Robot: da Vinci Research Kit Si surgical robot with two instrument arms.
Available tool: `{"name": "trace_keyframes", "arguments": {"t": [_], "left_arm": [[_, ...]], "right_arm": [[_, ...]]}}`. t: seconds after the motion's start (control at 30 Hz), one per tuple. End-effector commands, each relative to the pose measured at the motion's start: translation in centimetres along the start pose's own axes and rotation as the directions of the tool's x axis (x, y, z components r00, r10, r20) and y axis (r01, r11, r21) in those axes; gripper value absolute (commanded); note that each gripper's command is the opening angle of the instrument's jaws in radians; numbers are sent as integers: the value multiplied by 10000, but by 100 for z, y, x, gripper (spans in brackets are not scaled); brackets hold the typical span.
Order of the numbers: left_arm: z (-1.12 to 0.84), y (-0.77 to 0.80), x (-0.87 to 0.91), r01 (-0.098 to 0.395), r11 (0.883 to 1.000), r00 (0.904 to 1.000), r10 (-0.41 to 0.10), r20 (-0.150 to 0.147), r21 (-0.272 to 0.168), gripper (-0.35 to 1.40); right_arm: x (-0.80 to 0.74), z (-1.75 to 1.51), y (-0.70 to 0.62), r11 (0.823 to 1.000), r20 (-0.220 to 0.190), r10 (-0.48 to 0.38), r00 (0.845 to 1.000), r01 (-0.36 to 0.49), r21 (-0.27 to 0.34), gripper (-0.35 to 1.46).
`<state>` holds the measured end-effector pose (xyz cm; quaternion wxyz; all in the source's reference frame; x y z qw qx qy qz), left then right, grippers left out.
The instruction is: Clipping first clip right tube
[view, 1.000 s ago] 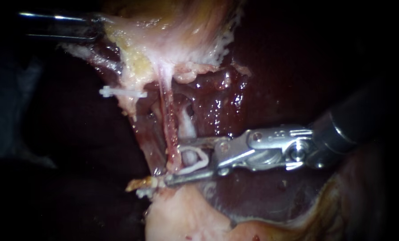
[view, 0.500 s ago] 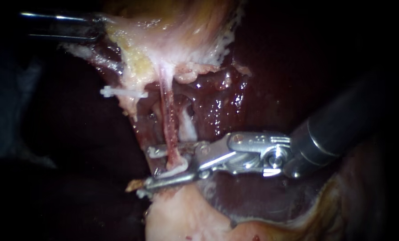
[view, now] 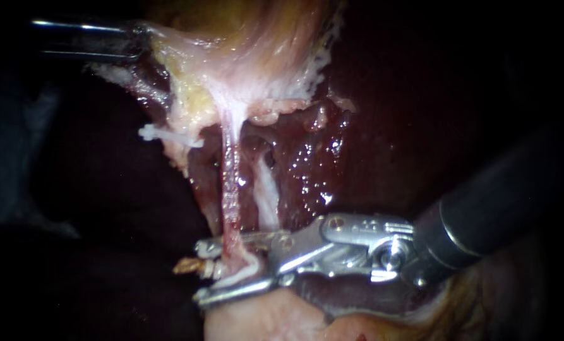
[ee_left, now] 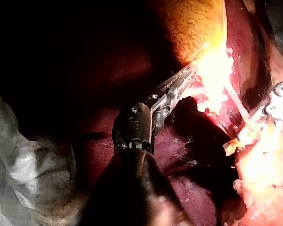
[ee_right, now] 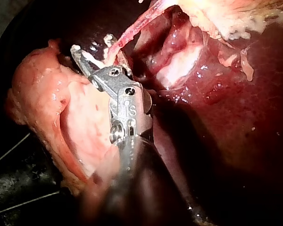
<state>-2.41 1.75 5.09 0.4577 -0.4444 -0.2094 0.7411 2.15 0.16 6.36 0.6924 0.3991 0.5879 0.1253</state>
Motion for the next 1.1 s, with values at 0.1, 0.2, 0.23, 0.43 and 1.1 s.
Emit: {"name": "trace_keyframes", "arguments": {"t": [0.1, 0.2, 0.23, 0.43, 1.1], "left_arm": [[0, 0, 0, -2, 10000, 10000, 2, 2, 0, -35], [0, 0, 0, -3, 10000, 10000, 3, 2, 0, -35], [0, 0, 0, -3, 10000, 10000, 3, 2, 0, -35], [0, 0, 0, -2, 10000, 10000, 2, 2, 0, -35], [0, -1, 0, -3, 10000, 10000, 3, 2, -2, -35]], "right_arm": [[6, -4, 0, 9996, -32, 291, 9996, -291, -58, 31], [13, -12, 1, 9991, -121, 336, 9994, -338, -243, 7], [15, -15, 1, 9988, -141, 410, 9991, -414, -271, 0], [19, -25, 2, 9870, -205, 1574, 9873, -1579, -284, -35], [11, -30, 6, 9854, -25, 1666, 9860, -1666, -353, -35]]}}
